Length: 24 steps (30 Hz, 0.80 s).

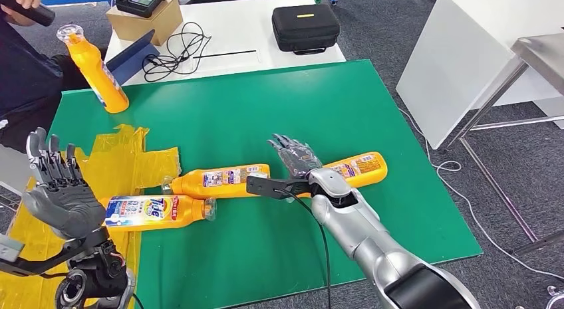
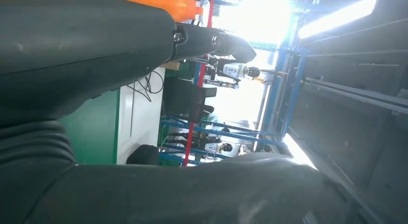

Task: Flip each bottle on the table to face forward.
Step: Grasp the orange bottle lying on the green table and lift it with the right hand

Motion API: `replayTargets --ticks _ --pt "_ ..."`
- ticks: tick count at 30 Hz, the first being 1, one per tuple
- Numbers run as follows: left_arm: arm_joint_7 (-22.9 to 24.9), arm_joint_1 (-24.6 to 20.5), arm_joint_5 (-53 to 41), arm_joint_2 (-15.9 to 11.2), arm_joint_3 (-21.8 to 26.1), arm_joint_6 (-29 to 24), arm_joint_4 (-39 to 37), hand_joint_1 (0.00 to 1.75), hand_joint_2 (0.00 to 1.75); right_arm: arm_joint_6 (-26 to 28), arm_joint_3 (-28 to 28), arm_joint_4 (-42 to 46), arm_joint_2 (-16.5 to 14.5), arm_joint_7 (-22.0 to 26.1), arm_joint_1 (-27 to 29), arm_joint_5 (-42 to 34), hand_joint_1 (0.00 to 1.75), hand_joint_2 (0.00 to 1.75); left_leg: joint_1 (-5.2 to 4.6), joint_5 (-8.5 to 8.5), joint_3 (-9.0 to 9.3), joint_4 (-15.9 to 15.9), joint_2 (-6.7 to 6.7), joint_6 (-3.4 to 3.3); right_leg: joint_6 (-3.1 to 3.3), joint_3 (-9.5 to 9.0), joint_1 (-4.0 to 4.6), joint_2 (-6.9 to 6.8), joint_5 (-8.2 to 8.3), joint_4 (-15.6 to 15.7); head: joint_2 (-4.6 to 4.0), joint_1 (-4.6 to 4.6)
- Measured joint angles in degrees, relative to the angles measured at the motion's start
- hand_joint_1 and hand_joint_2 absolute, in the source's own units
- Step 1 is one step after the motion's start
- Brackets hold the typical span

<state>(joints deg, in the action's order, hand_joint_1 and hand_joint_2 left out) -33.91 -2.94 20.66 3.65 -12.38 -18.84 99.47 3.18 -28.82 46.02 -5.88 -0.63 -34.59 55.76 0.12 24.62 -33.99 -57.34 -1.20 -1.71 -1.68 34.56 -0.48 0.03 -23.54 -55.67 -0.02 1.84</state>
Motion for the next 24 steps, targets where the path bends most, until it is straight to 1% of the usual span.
replayTargets --ticks 7,14,24 --pt "-0.5 -0.5 0.4 0.4 0.1 0.0 -0.2 0.0 0.0 0.1 -0.5 -4.5 -1.1 1.3 -2.0 -0.4 0.0 1.75 -0.01 0.0 -0.02 0.0 0.0 0.0 0.0 0.02 -0.01 0.0 0.0 0.0 0.0 0.0" --pt "-1.1 -1.9 0.6 1.2 0.9 0.0 -1.5 0.0 0.0 -0.5 -1.4 -11.0 -3.7 4.4 -5.5 -1.2 0.0 1.75 0.0 -0.01 0.0 0.0 0.01 0.0 0.0 0.01 0.02 0.01 0.0 0.0 0.0 0.0" --pt "-1.3 -2.3 0.9 1.9 1.6 0.0 -2.5 0.0 0.0 -1.3 -2.9 -15.5 -6.9 4.9 -6.5 -1.2 0.0 1.75 0.03 0.0 -0.03 0.0 0.01 0.0 0.0 0.04 0.02 0.01 0.0 0.0 0.0 0.0"
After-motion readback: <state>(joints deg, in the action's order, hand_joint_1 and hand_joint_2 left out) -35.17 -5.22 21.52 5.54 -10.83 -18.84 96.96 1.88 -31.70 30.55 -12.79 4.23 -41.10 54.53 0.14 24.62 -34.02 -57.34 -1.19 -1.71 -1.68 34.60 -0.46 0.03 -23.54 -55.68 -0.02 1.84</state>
